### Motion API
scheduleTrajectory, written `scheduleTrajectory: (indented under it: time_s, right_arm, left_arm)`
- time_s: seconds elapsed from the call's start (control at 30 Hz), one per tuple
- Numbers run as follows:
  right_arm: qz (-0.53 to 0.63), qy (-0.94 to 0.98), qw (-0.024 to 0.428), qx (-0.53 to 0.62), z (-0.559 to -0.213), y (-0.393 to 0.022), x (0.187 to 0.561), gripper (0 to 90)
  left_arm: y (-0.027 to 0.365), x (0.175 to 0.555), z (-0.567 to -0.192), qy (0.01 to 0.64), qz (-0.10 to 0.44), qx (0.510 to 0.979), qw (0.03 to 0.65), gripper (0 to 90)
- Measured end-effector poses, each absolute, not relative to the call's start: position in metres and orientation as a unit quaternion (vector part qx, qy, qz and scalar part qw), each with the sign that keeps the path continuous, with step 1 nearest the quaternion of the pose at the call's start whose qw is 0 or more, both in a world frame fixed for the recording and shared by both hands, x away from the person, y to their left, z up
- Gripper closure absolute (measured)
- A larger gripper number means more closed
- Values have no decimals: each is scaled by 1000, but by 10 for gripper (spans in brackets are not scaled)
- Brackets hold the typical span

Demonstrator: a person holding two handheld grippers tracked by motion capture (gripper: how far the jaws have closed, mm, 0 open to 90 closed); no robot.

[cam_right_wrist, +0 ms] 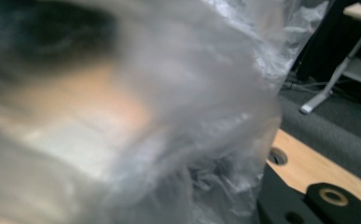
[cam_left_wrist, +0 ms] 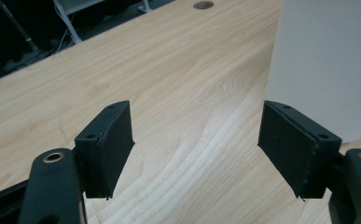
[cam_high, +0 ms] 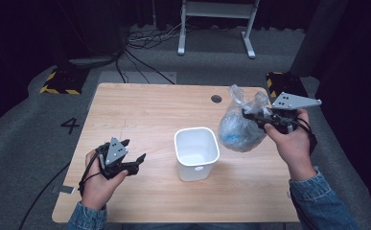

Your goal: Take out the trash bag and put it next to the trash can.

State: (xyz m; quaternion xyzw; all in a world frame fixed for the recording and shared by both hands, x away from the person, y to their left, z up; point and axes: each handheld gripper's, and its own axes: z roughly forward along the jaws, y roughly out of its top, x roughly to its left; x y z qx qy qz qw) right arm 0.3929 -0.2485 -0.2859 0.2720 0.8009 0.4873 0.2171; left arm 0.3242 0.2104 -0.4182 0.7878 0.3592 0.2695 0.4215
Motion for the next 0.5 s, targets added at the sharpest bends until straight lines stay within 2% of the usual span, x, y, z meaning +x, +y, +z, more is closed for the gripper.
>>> scheduleTrajectory:
  time_s: [0.5]
  right_arm:
    - [448,825,180,294,-345,-246,422,878]
  left_arm:
    - [230,315,-438,394,273,789,383,258]
